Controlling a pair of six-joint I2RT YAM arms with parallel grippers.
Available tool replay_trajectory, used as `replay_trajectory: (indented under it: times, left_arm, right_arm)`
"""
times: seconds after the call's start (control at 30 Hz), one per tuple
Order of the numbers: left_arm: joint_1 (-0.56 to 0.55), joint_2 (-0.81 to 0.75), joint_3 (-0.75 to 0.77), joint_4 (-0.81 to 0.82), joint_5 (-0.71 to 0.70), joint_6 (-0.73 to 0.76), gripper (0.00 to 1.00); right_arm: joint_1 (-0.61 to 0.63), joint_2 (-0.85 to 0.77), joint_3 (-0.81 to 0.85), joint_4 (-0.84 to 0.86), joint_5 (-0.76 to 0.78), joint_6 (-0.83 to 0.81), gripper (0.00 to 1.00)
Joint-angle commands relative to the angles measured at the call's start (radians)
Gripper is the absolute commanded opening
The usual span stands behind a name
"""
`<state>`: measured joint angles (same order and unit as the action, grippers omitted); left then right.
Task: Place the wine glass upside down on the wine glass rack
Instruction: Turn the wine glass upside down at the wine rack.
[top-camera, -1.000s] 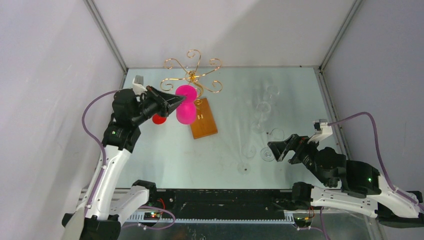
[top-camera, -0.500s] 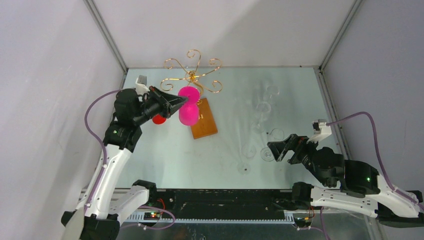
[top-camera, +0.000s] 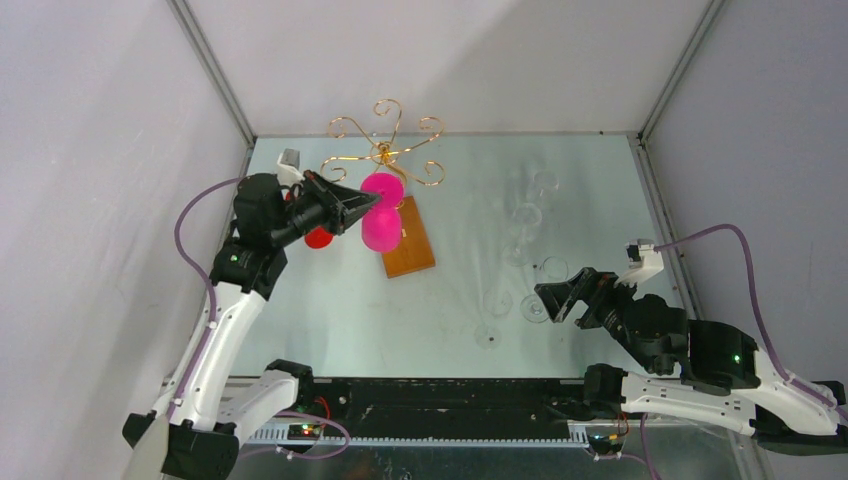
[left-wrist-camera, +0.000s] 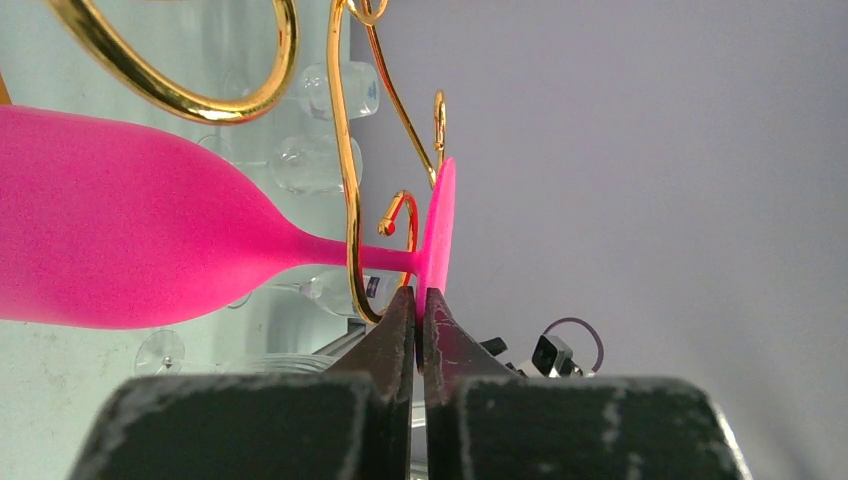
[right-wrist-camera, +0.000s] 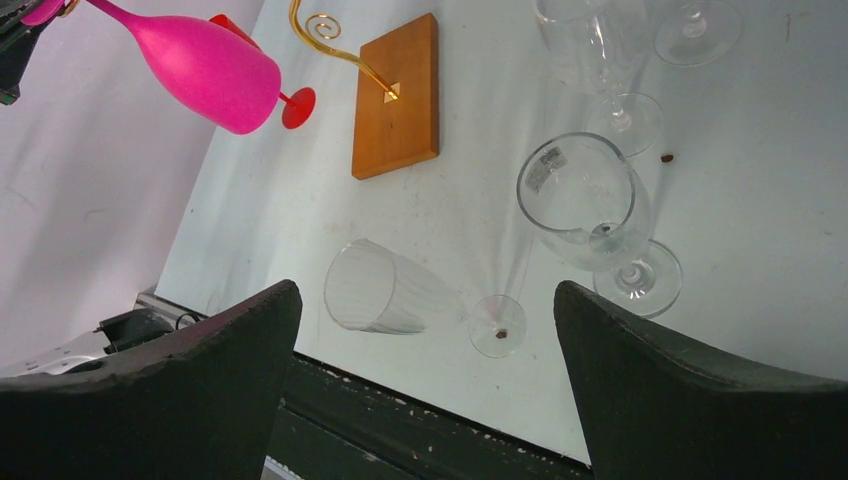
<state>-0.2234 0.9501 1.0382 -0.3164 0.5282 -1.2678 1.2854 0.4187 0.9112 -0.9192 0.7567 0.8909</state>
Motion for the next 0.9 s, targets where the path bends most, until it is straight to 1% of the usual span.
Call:
replay_trajectory:
  times: [0.0, 0.57, 0.7, 0.87]
  left_arm:
    - [-0.005, 0.009, 0.055, 0.045, 0.025, -0.014, 0.0]
    - [-0.005, 0.048, 0.068, 0.087, 0.027, -0.042, 0.01]
    - [-0.005, 0.042, 0.068, 0.071, 0.009, -0.021, 0.04]
    - [-0.005, 0.045, 0.068, 0.066, 0.015, -0.014, 0.14]
  right_arm:
    - [0.004, -0.002, -0.003, -0.017, 0.021, 0.046, 1.0]
    - [0.004, 0.018, -0.003, -0.011, 0.012, 0.045, 1.0]
    - [0.005, 0.015, -0.003, -0.02, 0.007, 0.054, 1.0]
    - [0.005, 0.011, -0.003, -0.033, 0.014, 0.062, 1.0]
